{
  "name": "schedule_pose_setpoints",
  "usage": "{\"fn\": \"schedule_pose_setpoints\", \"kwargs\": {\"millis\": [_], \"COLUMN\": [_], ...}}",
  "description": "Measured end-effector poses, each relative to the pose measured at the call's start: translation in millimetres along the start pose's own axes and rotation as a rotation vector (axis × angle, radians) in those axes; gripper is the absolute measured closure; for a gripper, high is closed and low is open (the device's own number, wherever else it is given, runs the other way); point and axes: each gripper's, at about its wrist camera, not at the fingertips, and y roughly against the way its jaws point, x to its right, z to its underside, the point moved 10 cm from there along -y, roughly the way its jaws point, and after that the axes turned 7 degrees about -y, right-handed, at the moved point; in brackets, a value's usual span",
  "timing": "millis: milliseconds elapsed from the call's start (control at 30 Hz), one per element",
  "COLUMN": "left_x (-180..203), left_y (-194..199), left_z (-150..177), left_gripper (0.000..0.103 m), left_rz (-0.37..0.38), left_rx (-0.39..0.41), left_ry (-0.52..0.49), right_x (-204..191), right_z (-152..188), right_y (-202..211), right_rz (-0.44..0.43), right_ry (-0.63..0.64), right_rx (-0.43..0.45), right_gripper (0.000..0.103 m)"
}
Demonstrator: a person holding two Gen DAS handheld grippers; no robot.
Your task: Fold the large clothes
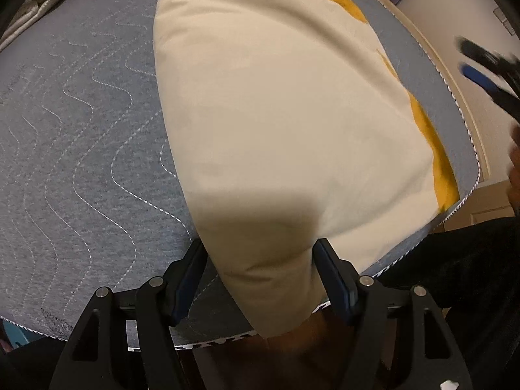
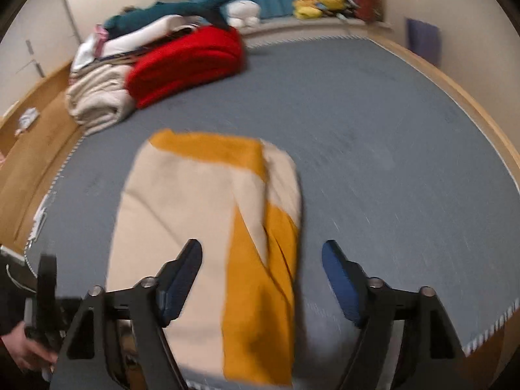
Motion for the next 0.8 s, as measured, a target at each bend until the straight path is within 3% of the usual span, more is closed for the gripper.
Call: {"fn": "schedule_pose_setpoints", "kwargs": {"millis": [167, 267, 367, 433, 500, 567, 633, 700, 800], "left_x": [-8, -14, -19, -20, -24, -22, -15, -10, -3], "left_y": [17, 24, 21, 18, 16, 13, 12, 8, 8], "left_z": [-11, -17, -21, -22, -20, -19, -21, -22, -20], "left_gripper": [0.036, 0.036, 0.036, 0.036, 0.036, 0.034, 0.034, 0.034, 0.034], "left_rz": [-0.014, -0.019, 0.002, 0.007, 0.01, 0.04, 0.086, 0.041, 0.053], "left_rx": [0.072, 0.106, 0.105, 0.099, 0.093, 0.085, 0.084, 0.072, 0.063], "left_ry": [-0.004, 0.0, 0.024, 0.032, 0.029, 0.035, 0.035, -0.024, -0.056], "right_x": [-2, 5, 13, 7, 1, 7, 26, 45, 65], "right_z": [-30, -25, -27, -27, -34, -59, -70, -52, -21], "right_y": [-82, -139, -177, -188, -187, -167, -155, -181, -215], "right_rz": [-0.043, -0.091, -0.121, -0.188, -0.215, -0.213, -0.142, 0.014, 0.138], "right_ry": [-0.098, -0.209, -0.313, -0.337, -0.315, -0.338, -0.356, -0.308, -0.301], "right_rx": [-0.104, -0.208, -0.259, -0.288, -0.26, -0.121, -0.06, -0.143, -0.26], "right_gripper": [0.026, 0.029, 0.052, 0.089, 0.098, 0.101, 0.102, 0.102, 0.102]}}
